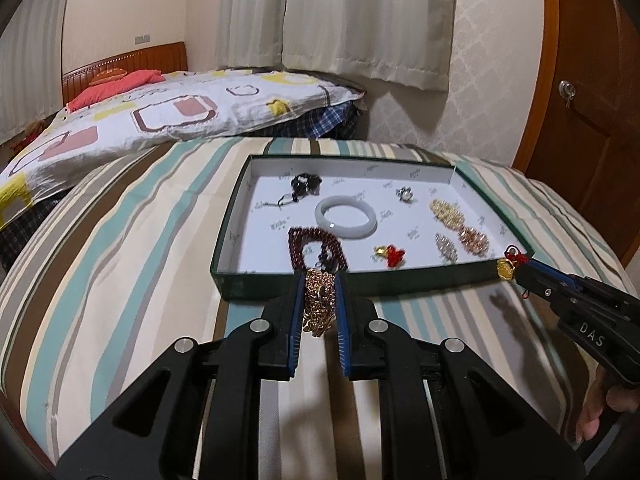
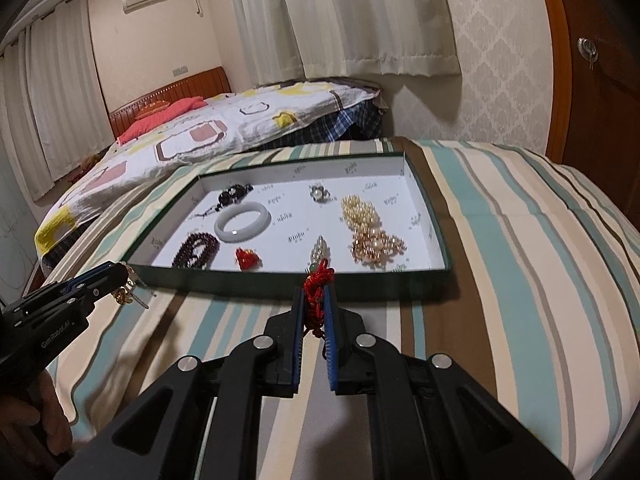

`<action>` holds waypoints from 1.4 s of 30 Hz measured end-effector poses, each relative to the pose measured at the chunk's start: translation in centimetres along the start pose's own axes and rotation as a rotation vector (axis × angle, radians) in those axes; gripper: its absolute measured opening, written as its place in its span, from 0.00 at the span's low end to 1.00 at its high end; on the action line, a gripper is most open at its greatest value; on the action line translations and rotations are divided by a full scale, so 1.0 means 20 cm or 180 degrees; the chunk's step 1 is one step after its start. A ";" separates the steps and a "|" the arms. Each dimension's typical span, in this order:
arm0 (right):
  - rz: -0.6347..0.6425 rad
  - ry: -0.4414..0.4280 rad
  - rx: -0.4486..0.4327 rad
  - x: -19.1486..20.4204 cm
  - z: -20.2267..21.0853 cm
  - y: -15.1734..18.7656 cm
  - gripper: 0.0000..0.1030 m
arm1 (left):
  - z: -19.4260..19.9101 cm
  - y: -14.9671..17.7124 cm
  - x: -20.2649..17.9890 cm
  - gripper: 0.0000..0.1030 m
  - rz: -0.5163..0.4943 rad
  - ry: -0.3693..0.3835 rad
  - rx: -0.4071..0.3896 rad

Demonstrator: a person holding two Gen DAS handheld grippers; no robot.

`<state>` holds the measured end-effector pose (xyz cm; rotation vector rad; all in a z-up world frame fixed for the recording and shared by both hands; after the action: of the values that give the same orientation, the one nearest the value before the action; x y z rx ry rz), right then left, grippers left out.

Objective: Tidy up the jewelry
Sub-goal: 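Carry the gold chain into the box with the left tool while the right tool carries the charm in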

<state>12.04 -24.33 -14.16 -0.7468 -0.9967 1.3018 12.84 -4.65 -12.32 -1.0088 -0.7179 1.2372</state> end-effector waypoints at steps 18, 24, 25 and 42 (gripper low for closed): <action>0.0060 -0.0010 -0.0561 -0.04 -0.06 -0.41 0.10 | -0.08 -0.40 -0.14 0.15 0.0114 0.0209 -0.0489; 0.0081 -0.0025 -0.0654 -0.07 -0.16 -0.52 0.10 | -0.22 -0.52 -0.19 0.15 0.0119 0.0239 -0.0568; 0.0088 -0.0022 -0.0660 -0.07 -0.18 -0.53 0.10 | -0.24 -0.54 -0.19 0.15 0.0123 0.0243 -0.0571; 0.0068 0.0047 -0.0380 -0.19 -0.59 -0.50 0.10 | -0.82 -0.46 -0.31 0.15 0.0081 0.0177 -0.0111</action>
<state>27.07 -28.60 -10.74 -0.8590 -1.0640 1.2617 29.88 -14.62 -10.18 -1.0799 -0.6873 1.2176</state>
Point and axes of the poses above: each gripper's, at about its wrist camera, not at the fingertips, and z roughly against the way its jaws point, x to its left, y to its underside, the point moved 4 cm from there along -z, roughly the way its jaws point, and after that the axes turned 13 degrees about -x, right-handed, at the moved point
